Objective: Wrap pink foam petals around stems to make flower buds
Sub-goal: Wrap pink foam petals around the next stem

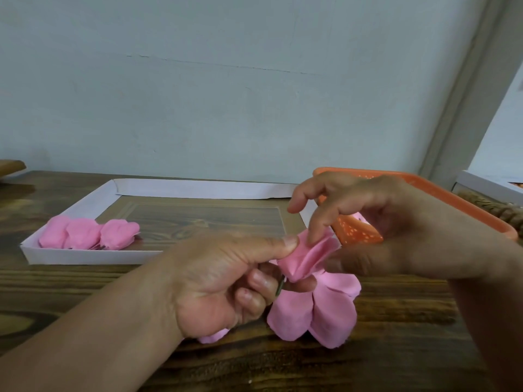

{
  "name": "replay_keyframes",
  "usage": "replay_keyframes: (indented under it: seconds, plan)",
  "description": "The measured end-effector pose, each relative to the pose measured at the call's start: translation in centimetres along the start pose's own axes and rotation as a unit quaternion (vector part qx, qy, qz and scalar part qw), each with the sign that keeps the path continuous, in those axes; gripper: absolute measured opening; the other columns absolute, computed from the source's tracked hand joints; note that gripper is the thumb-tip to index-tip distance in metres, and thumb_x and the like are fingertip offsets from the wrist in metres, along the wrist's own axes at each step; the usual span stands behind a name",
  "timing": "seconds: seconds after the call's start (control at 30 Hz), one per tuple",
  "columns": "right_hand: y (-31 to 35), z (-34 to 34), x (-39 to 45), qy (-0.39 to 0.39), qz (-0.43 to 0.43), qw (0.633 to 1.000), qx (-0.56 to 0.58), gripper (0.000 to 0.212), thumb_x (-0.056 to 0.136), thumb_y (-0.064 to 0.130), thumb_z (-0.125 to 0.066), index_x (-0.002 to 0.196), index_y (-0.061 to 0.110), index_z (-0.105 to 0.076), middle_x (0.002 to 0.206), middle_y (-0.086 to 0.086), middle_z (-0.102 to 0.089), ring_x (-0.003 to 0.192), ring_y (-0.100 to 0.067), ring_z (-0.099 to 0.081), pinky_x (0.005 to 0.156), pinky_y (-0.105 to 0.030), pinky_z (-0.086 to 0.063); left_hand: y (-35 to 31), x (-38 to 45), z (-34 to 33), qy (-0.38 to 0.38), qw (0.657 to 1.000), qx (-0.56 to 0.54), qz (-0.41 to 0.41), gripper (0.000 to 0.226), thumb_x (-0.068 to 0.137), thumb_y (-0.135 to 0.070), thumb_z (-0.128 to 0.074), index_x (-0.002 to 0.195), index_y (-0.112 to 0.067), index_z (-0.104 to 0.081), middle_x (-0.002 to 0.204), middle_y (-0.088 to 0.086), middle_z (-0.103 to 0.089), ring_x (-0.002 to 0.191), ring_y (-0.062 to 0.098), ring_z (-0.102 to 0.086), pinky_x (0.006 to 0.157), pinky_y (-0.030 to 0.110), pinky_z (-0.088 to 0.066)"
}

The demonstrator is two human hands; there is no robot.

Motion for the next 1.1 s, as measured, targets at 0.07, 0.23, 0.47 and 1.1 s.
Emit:
replay_keyframes:
  seconds: [0.07,0.23,0.47,1.1]
  plan:
    - [-0.1,-0.1,0.0,0.002,-0.005,1.000,-0.008,0.017,0.067,0.019,-0.076,0.083,0.014,-0.073,0.109,0.004,-0.060,0.104,-0.016,-0.058,0.089,-0.031,-0.040,0.1,0.0,-0.1,-0.002,1.000,0.003,0.002,0.029,0.074,-0.037,-0.060,0.079,-0.013,-0.045,0.081,0.016,-0.015,0.040,0.001,-0.027,0.035,0.012,-0.030]
    - [-0.3,-0.2,0.2,0.003,-0.002,1.000,-0.020,0.011,0.075,0.018,-0.069,0.082,0.011,-0.074,0.105,0.004,-0.060,0.091,-0.011,-0.059,0.079,-0.015,-0.039,0.2,-0.1,-0.1,-0.009,1.000,0.008,0.004,0.029,0.072,-0.038,-0.058,0.080,-0.013,-0.044,0.082,0.017,-0.012,0.043,0.003,-0.021,0.035,0.012,-0.029]
    - [-0.5,-0.8,0.6,0.000,0.007,1.000,0.012,0.008,0.083,0.011,-0.060,0.080,0.009,-0.067,0.095,0.000,-0.059,0.088,-0.008,-0.058,0.079,-0.015,-0.040,-0.1,-0.1,-0.1,-0.019,1.000,0.020,-0.011,0.033,0.078,-0.038,-0.068,0.078,-0.013,-0.047,0.081,0.016,-0.019,0.040,0.001,-0.027,0.035,0.012,-0.029]
    - [-3.0,-0.8,1.0,-0.074,-0.062,0.982,0.162,0.020,0.074,0.009,-0.074,0.089,0.008,-0.060,0.078,-0.011,-0.057,0.070,-0.024,-0.054,0.065,-0.030,-0.047,-0.5,-0.3,0.6,-0.085,0.996,-0.005,-0.040,0.031,0.054,-0.021,-0.072,0.084,-0.014,-0.073,0.071,0.011,-0.068,0.042,0.001,-0.036,0.036,0.009,-0.024]
Point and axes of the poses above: each hand's wrist, its own x-axis towards the middle knuckle, its own z-axis out of the back of the hand, y = z × x, the point moved 10 cm from there along x, towards the middle knuckle
